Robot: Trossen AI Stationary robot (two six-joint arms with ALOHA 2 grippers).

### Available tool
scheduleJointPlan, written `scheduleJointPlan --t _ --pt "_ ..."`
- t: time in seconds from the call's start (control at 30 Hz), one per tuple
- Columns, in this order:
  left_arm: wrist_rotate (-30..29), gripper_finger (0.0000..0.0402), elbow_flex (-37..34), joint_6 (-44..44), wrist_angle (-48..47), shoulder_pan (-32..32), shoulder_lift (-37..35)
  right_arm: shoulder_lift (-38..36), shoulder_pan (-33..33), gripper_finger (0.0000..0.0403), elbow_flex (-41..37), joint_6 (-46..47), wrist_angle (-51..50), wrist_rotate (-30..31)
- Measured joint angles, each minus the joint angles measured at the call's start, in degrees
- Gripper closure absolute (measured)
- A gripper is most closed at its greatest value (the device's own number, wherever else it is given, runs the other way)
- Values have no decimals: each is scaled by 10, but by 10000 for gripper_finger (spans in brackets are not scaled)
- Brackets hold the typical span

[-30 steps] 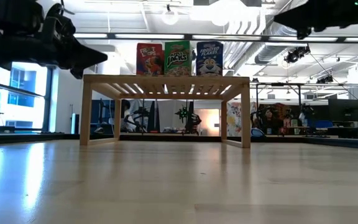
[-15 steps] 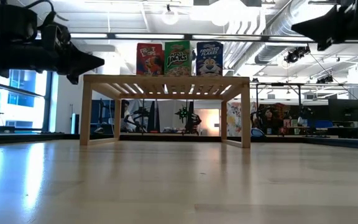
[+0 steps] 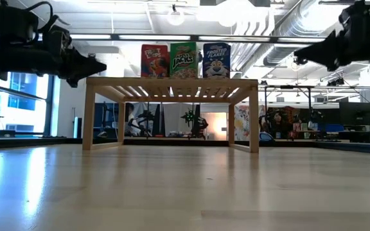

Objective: Stack cereal on shelf
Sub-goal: Return to Home Position

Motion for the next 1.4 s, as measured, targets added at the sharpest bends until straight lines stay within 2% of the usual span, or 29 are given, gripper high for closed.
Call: scheduleJointPlan --t 0.13,0.6,0.87,1.2,1.4 --pt "0 399 0 1 -4 11 0 0 0 403 -47 11 47 8" --pt "17 399 2 20 -53 45 -1 3 -1 403 -46 15 41 28" --pt "27 399 0 18 -28 48 -1 3 -1 403 -46 21 41 28" --pt "28 399 0 30 -41 54 -4 5 -1 403 -47 5 41 33" --pt "27 399 1 28 -60 54 -4 30 -1 403 -47 -15 41 33"
